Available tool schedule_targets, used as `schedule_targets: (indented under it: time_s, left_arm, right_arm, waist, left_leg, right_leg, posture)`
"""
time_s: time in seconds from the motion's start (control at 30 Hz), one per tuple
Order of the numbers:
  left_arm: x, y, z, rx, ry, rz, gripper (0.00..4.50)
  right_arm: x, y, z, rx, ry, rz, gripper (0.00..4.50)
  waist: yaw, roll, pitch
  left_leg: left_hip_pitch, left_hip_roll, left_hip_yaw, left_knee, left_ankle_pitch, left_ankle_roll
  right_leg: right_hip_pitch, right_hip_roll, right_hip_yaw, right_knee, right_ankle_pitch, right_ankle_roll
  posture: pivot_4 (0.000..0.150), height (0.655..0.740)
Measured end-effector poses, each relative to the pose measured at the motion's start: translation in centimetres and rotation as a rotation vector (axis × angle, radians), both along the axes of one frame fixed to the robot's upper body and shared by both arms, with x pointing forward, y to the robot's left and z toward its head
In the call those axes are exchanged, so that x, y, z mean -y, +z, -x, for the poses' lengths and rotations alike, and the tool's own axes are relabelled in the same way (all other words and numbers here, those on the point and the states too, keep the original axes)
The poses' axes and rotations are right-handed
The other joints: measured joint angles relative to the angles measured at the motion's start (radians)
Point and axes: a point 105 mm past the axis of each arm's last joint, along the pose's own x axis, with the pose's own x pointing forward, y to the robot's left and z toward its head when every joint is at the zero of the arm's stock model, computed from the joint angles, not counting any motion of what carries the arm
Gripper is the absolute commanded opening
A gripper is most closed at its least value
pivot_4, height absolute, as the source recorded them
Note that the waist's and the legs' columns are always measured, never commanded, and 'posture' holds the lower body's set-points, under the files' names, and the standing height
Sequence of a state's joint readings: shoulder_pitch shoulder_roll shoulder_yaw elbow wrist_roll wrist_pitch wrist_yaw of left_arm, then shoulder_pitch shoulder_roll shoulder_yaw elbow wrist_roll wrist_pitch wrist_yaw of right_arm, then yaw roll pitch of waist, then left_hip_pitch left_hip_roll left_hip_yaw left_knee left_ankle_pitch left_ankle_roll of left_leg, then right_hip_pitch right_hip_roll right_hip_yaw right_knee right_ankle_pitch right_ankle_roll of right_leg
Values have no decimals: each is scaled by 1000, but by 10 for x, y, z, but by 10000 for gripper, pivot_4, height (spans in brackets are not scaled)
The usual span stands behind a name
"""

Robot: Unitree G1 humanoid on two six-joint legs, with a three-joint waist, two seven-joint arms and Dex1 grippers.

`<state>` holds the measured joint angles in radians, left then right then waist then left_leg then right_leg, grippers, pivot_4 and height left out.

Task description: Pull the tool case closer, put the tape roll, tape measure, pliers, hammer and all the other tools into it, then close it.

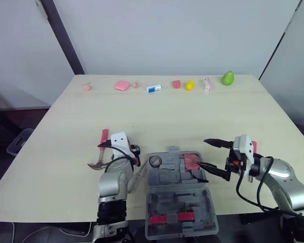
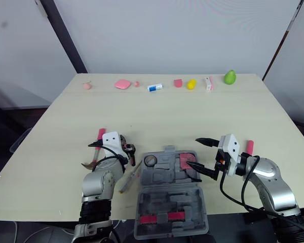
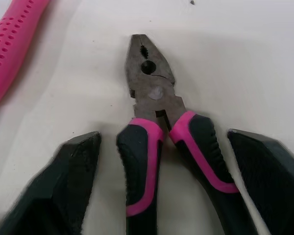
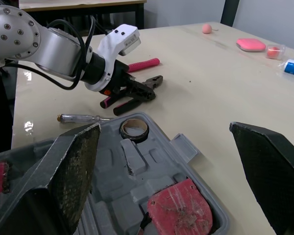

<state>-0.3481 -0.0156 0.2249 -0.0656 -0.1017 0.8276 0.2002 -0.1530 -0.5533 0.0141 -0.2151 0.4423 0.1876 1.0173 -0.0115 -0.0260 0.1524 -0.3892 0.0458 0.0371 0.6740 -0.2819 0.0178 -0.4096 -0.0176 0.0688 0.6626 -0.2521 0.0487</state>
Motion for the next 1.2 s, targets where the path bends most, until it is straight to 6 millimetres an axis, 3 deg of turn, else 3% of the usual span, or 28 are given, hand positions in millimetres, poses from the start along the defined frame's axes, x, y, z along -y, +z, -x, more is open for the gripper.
schedule_targets:
  time_s: [0.03,0.07,0.4,0.6,0.9,1.1,1.2]
  left_arm:
    - [0,0,0,3,1,1,24658]
    - [0,0,0,3,1,0,24310]
    - [-4,0,0,4,-18,-9,24308]
    - [-12,1,2,0,-162,-85,24308]
    - [-18,22,11,-1,-534,-209,24308]
    - [5,65,14,38,-882,-291,24308]
    - [32,84,22,50,-1161,-331,24308]
  right_arm:
    - [0,0,0,1,0,1,45000]
    - [0,0,0,1,0,2,45000]
    - [-1,1,0,11,4,-1,45000]
    - [-1,1,0,13,5,-3,45000]
    - [-6,5,0,15,38,2,45000]
    - [-12,-2,-6,-14,29,72,45000]
    - [-14,-3,-15,-8,-3,161,45000]
  waist:
    - [0,0,0]
    - [0,0,0]
    - [-1,0,0]
    - [-2,0,0]
    - [0,0,1]
    - [1,0,1]
    - [0,1,1]
  left_leg:
    - [0,0,0,0,0,0]
    - [0,0,0,0,0,0]
    - [0,0,0,0,0,0]
    - [0,0,-1,0,0,0]
    - [-4,0,-2,0,0,0]
    - [-5,0,0,2,0,0]
    - [-6,0,3,2,0,0]
  right_leg:
    - [0,0,0,0,0,0]
    - [0,0,0,0,0,0]
    - [0,0,0,0,0,0]
    - [0,0,0,0,0,0]
    - [-2,0,-3,-1,0,0]
    - [-3,-1,-4,-1,0,0]
    - [-3,0,-4,-1,0,0]
  posture:
    - [1500,7400]
    - [1500,7400]
    - [1500,7400]
    - [1500,7400]
    - [1500,7400]
    - [1500,7400]
    - [1500,7400]
